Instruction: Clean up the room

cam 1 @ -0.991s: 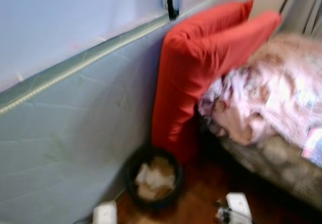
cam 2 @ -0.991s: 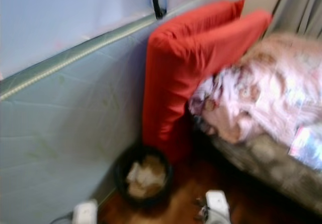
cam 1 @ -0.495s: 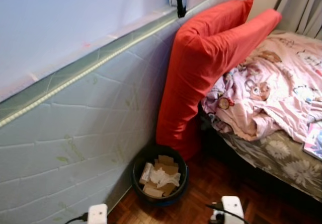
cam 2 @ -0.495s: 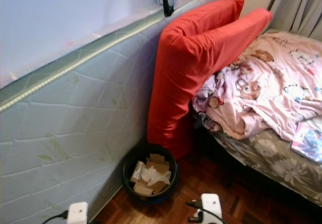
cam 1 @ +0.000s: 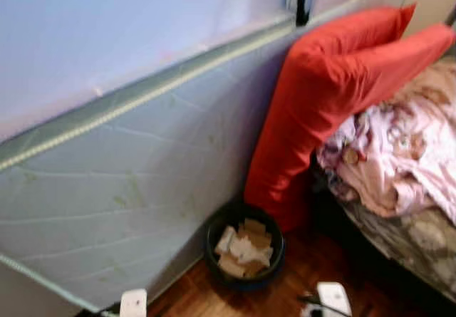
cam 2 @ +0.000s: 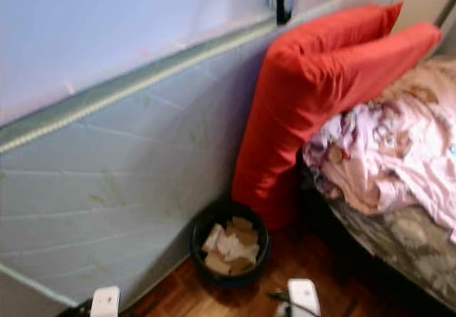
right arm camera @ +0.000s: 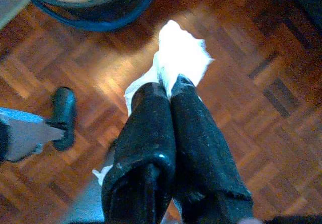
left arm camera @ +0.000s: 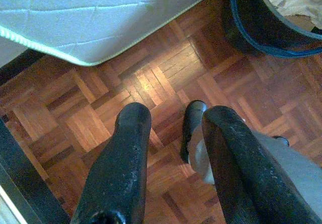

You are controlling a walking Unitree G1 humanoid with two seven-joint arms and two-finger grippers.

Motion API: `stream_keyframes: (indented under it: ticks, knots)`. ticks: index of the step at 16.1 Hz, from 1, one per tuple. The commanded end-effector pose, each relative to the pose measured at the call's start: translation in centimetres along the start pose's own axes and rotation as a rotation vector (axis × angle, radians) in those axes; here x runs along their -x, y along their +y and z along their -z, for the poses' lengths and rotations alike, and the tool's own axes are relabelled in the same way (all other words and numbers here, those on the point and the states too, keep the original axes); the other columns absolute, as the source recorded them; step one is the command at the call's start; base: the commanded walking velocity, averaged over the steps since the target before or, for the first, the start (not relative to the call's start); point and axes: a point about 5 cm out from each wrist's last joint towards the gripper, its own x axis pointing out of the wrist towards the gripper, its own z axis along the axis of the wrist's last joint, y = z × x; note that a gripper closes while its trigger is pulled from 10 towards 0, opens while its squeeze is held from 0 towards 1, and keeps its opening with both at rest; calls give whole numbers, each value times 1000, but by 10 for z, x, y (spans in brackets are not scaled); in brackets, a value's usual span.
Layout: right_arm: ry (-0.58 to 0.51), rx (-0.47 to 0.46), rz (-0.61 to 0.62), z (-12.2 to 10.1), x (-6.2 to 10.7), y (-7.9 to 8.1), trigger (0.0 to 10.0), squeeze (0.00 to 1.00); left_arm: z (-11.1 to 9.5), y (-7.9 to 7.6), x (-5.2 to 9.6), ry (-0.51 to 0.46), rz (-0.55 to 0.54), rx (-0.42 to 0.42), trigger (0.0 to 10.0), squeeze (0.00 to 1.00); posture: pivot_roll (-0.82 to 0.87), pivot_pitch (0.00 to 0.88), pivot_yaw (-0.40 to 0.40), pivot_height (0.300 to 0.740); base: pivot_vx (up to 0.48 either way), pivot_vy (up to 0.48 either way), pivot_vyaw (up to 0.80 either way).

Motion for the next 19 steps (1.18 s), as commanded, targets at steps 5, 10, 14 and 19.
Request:
stream_keyframes:
  ticks: [5,10,14,19]
  knots:
    - [-21,12,-5,-7,-1,0,10000,0,6,-1,1,21,10,10,10000,0,53,2,-6,740,235,0,480]
    - [-31,7,-28,-17,-5,21,10000,0,6,-2,1,21,14,12,10000,0,54,11,-10,740,307,0,0]
    - [-22,30,-24,-10,-3,11,10000,0,7,-1,2,23,11,15,10000,0,54,16,-11,740,307,0,467]
    - [-27,9,-23,-8,-1,-1,10000,0,7,0,2,21,11,15,10000,0,53,21,-11,740,245,0,268]
